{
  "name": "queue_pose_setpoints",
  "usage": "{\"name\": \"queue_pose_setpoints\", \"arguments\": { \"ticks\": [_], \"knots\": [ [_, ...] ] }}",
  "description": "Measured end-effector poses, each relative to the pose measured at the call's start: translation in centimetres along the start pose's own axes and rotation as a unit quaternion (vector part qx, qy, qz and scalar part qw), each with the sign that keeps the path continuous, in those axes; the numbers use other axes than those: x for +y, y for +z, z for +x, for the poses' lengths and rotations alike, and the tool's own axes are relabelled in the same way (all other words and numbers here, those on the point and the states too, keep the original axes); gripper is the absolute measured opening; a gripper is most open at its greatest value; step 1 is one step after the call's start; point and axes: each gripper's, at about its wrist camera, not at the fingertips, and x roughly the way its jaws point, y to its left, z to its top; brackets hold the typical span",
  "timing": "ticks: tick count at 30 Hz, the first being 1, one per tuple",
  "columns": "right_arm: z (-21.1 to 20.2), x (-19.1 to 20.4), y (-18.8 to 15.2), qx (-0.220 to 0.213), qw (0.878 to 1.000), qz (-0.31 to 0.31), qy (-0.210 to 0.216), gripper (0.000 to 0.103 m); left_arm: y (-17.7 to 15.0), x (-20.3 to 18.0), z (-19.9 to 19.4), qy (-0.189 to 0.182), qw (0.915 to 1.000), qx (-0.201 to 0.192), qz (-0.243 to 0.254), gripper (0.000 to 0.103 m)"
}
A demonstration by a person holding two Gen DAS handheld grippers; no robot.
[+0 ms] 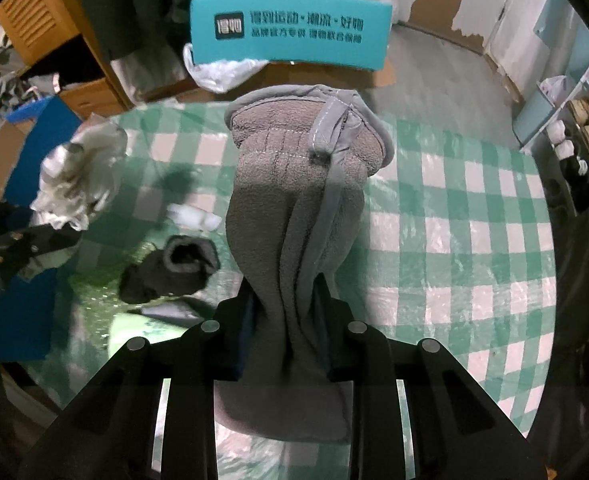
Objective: Organize soft objects
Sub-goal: 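Close the left tool on the white sock while the right tool grasps the grey sock, then carry both held socks over the cardboard box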
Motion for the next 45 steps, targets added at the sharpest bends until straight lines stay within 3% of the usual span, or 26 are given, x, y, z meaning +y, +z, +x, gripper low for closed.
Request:
{"name": "queue_pose_setpoints", "arguments": {
  "ticks": [24, 45],
  "knots": [
    [-6.4, 2.0, -0.1, -0.056, 0.998, -0.011, 0.029, 0.024, -1.6, -0.2, -6.0, -0.002, 0.999, -0.044, 0.008, 0.035],
    [-8.2, 8.1, 1.2, -0.071, 0.994, -0.059, 0.063, 0.024, -3.8, 4.3, -12.1, 0.029, 0.9957, -0.083, -0.029, 0.035]
  ]
}}
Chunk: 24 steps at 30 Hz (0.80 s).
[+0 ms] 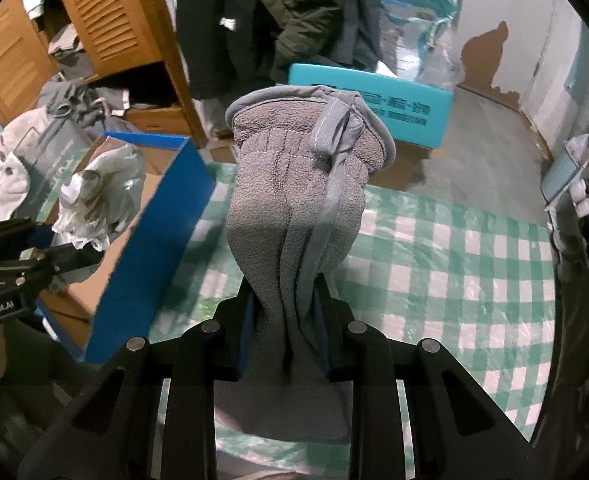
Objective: Organize soft objects
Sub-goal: 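Carry both held socks over the cardboard box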
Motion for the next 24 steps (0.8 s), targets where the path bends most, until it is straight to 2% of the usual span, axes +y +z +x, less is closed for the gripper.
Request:
{"name": "queue_pose_setpoints", "arguments": {
  "ticks": [24],
  "knots": [
    [2.4, 11.0, 3.9, 0.014, 0.996, -0.073, 0.057, 0.024, -1.6, 7.6, -3.7, 0.039, 0.9975, -0.025, -0.053, 0.035]
  ]
}}
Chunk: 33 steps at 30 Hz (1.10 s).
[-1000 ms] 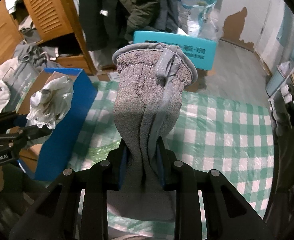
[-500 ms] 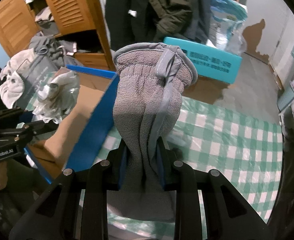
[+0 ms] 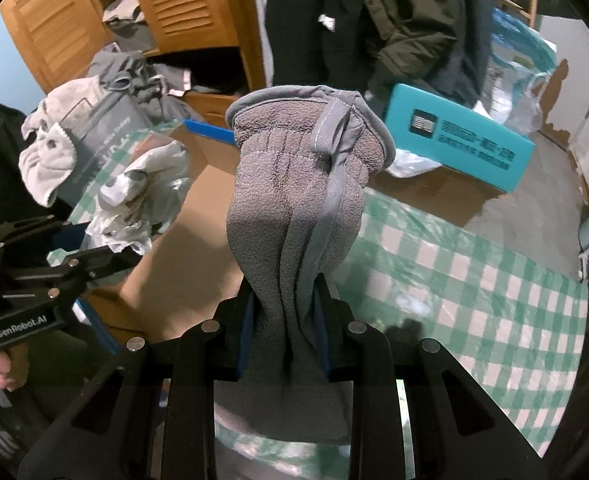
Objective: Organize soft objects
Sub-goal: 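Carry both held socks over the cardboard box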
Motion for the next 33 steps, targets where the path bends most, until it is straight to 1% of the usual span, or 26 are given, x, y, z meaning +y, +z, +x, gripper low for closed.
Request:
{"name": "queue_pose_setpoints", "arguments": {
  "ticks": [7, 16, 25, 29, 30, 31, 33],
  "knots": [
    [1.7, 2.6, 1.5, 0.012, 1.0, -0.013, 0.016, 0.024, -0.3, 2.7, -0.6, 0.018, 0.9996, -0.007, -0.022, 0.035],
    [4.4, 5.5, 3.1, 0.034, 0.999, -0.013, 0.035, 0.024, -0.9, 5.7, -0.3, 0.036, 0.9981, 0.0, -0.05, 0.035],
    [6.9, 7.5, 3.6, 0.06, 0.997, -0.018, 0.043, 0.024, -1.5, 7.5, 0.3, 0.048, 0.9965, 0.013, -0.067, 0.035],
    [7.7, 8.2, 3.7, 0.068, 0.996, -0.024, 0.047, 0.025, -1.6, 7.9, 0.6, 0.055, 0.9957, 0.021, -0.072, 0.036],
    [7.8, 8.3, 3.6, 0.07, 0.996, -0.026, 0.049, 0.028, -1.7, 8.0, 0.6, 0.059, 0.9952, 0.023, -0.075, 0.037],
    [8.0, 8.5, 3.6, 0.073, 0.996, -0.028, 0.051, 0.036, -1.7, 8.1, 0.6, 0.062, 0.9948, 0.024, -0.077, 0.039],
    [8.3, 8.6, 3.5, 0.078, 0.995, -0.029, 0.048, 0.045, -1.6, 8.1, 0.6, 0.062, 0.9945, 0.026, -0.08, 0.045]
  ]
}}
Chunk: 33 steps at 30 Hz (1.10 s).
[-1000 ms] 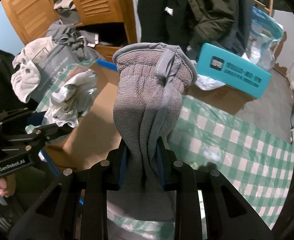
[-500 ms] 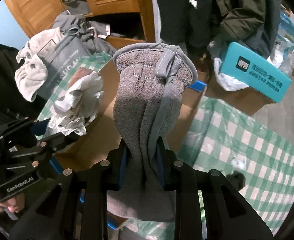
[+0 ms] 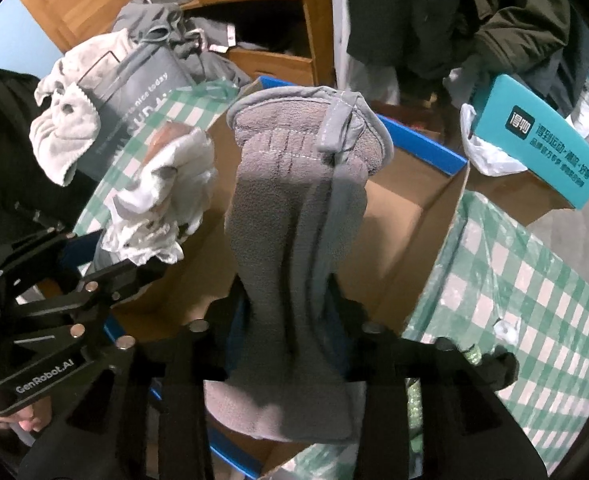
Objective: Organize soft objects
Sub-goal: 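Carry both held socks over the cardboard box, then open both tools to drop the socks into the box, then move both tools back over the remaining items on the table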
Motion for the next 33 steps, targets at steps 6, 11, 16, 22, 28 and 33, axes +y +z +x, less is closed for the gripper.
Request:
{"name": "queue_pose_setpoints", "arguments": {
  "ticks": [6, 11, 16, 22, 28, 33],
  "knots": [
    [-0.2, -0.8, -0.3, -0.006, 1.0, 0.005, -0.012, 0.052, 0.1, -0.6, -0.7, 0.009, 0.9998, -0.014, 0.008, 0.06],
    [-1.2, -1.6, -0.3, -0.02, 1.0, 0.016, -0.008, 0.058, 0.3, -0.6, -0.8, 0.008, 0.9998, -0.017, 0.004, 0.062],
    [-2.4, -2.2, -0.7, -0.029, 0.999, 0.021, -0.013, 0.058, 0.3, -1.2, -0.4, 0.006, 0.9999, -0.009, 0.007, 0.062],
    [-3.3, -3.1, -1.7, -0.033, 0.999, 0.021, -0.028, 0.059, 0.1, -2.8, -0.2, 0.003, 0.9997, -0.005, 0.025, 0.062],
    [-3.7, -4.9, -2.9, -0.03, 0.998, 0.033, -0.035, 0.059, -0.1, -4.7, 0.0, -0.002, 0.9989, -0.002, 0.047, 0.062],
    [-4.3, -6.5, -4.3, -0.03, 0.998, 0.044, -0.041, 0.059, -0.2, -6.3, 0.4, -0.007, 0.9982, 0.004, 0.06, 0.063]
  ]
}}
